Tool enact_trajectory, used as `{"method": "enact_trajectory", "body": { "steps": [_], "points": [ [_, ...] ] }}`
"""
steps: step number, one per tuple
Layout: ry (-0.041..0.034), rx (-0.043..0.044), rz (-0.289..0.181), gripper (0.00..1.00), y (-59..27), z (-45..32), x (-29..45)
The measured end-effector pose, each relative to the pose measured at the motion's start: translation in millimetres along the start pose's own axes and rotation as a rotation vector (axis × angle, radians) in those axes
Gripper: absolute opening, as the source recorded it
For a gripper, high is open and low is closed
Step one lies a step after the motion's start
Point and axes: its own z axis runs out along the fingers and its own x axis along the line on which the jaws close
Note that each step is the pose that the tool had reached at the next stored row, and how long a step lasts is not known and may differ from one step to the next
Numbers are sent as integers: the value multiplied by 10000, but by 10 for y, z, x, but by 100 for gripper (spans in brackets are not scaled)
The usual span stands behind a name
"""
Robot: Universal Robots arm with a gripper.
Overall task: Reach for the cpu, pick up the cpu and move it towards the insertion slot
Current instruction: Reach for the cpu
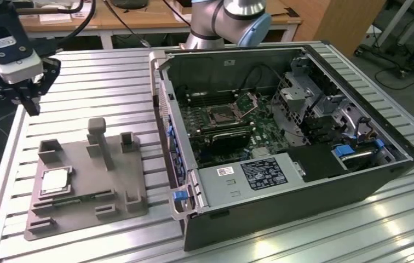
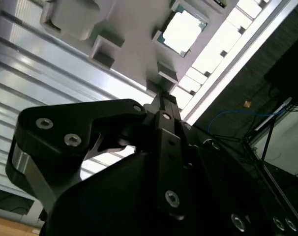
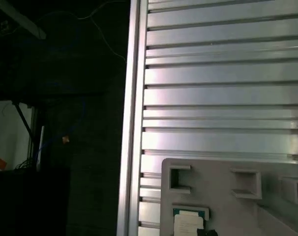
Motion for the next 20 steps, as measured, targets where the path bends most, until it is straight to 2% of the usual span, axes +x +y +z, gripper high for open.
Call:
{"method": "enact_trajectory", "body": {
  "steps": [6,8,9,16,17,20],
  "points": [
    [1,-1,-79,11,-15,43,132],
    [-8,0,-106,11,-18,50,152],
    [-88,3,-289,11,-31,79,232],
    [-126,4,-374,11,-39,93,269],
    [-131,4,-386,18,-39,95,274],
    [-147,4,-422,18,-42,101,290]
  ]
}}
